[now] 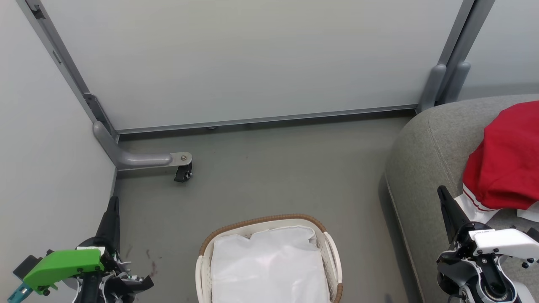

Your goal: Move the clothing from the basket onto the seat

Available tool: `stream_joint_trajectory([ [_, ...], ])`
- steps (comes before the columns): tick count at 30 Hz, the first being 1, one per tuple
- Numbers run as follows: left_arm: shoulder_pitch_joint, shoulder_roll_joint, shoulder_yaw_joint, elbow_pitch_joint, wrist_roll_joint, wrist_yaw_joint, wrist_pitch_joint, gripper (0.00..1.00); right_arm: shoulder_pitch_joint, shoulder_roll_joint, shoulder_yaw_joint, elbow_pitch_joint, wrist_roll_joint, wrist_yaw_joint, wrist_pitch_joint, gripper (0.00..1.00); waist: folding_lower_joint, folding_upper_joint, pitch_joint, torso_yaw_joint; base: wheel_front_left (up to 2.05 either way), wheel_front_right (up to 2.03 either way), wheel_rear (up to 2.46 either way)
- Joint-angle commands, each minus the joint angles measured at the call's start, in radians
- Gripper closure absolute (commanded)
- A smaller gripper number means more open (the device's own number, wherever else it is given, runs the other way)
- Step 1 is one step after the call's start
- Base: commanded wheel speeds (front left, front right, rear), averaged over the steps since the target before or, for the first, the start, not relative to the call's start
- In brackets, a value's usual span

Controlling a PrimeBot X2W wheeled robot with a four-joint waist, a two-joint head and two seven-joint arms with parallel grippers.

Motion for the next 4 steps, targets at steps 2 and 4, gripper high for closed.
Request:
stream_joint_trajectory([
  [2, -0.010, 0.006, 0.002, -0.001, -0.004, -0.004, 0.004, 1.00, 0.010, -0.006, -0.002, -0.003, 0.003, 0.000, 0.003, 1.00, 0.0000, -0.0001, 0.000, 0.000, 0.00, 0.00, 0.00],
  [4, -0.010, 0.006, 0.002, -0.001, -0.004, -0.004, 0.004, 1.00, 0.010, -0.006, -0.002, -0.003, 0.003, 0.000, 0.003, 1.00, 0.0000, -0.0001, 0.000, 0.000, 0.00, 0.00, 0.00],
])
